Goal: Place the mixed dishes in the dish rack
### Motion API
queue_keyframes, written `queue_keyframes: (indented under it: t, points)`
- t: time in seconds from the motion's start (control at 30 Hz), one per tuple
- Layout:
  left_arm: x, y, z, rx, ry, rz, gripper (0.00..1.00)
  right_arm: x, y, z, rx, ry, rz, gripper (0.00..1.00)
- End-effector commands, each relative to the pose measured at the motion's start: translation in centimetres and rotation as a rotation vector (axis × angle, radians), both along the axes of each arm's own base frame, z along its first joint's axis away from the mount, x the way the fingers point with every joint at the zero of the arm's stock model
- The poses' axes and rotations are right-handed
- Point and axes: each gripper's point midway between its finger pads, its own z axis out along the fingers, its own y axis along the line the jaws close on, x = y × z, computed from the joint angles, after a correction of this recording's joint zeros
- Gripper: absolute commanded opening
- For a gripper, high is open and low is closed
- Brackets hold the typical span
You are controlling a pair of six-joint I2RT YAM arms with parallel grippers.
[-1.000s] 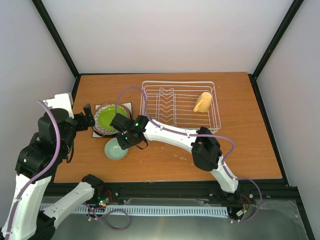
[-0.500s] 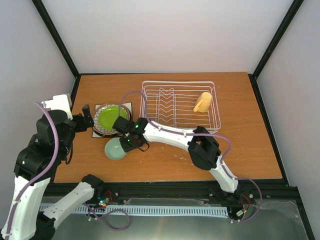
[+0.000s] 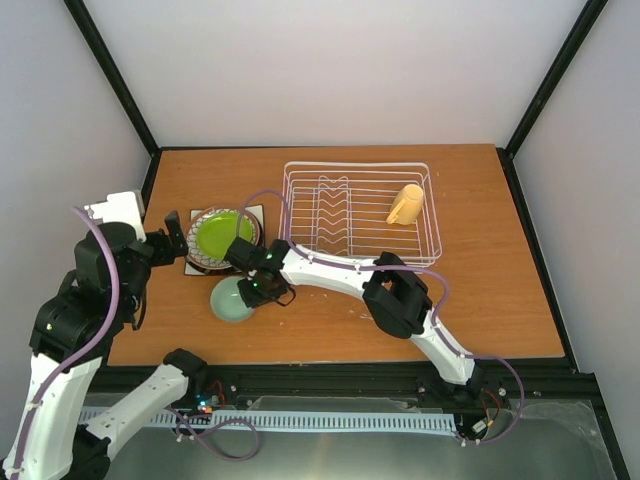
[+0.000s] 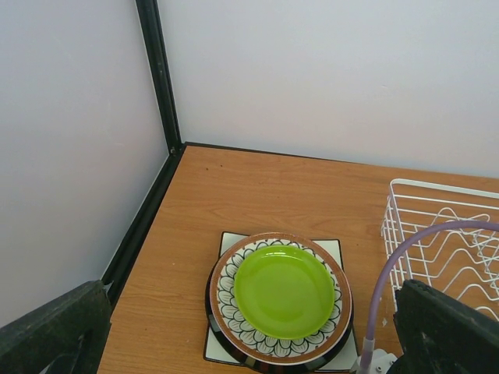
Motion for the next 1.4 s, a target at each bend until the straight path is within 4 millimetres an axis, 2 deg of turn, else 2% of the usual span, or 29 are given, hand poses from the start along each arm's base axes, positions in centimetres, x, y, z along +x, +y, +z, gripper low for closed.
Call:
queue_keyframes:
  t: [0.0,0.1,0.27,0.37,0.6,0.83,0.9,0.97,1.07,1.13,1.2,1.23,1.3,1.37]
  points:
    - [-0.3,0.5,0.6,0.012,-0.029,0.011,1.00,0.4,0.7,0.2,0.015,0.001,0.000,0.18]
    - [-0.2,0.4,0.5,0.016,-0.025,0.012,1.00,0.5,0.8,0.2,0.018,0.000,0.002,0.03]
    - [-0.1,0.4,0.6,0.012,-0.032,0.012,1.00,0.7,0.9,1.0,0.028,-0.021,0.006,0.03]
    - [0.2,-0.1,0.9,-0.007,-0.052,-0.009,1.00,1.1,1.1,2.2,0.053,-0.052,0.005,0.03]
    - [1.1,-1.7,0.9,-0.060,-0.083,-0.070,1.00,2.9,1.4,7.5,0.192,-0.127,-0.020,0.03]
    - [3.4,-4.6,-0.8,-0.126,-0.080,-0.168,1.00,5.2,-0.9,12.5,0.358,-0.141,-0.067,0.03]
    - [4.0,-5.4,-0.8,-0.141,-0.094,-0.195,1.00,5.8,-1.6,14.1,0.420,-0.142,-0.070,0.03]
    - [4.7,-6.6,0.0,-0.168,-0.136,-0.242,1.00,6.4,-2.3,16.1,0.493,-0.148,-0.068,0.03]
    - [6.0,-9.3,1.4,-0.220,-0.183,-0.357,1.00,7.2,-4.3,19.2,0.602,-0.143,-0.056,0.03]
    - [7.3,-11.5,2.2,-0.256,-0.206,-0.444,1.00,7.7,-6.4,21.1,0.683,-0.135,-0.058,0.03]
    - [9.4,-13.2,2.6,-0.296,-0.215,-0.525,1.00,8.5,-9.5,22.7,0.764,-0.127,-0.082,0.03]
    - [10.6,-13.9,2.7,-0.330,-0.213,-0.582,1.00,8.7,-11.4,24.3,0.817,-0.145,-0.094,0.03]
    - [13.0,-14.5,3.1,-0.435,-0.222,-0.722,1.00,9.3,-15.1,25.3,0.889,-0.141,-0.127,0.03]
    - [13.8,-15.4,3.5,-0.576,-0.223,-0.921,1.00,10.0,-18.9,26.0,0.964,-0.133,-0.158,0.03]
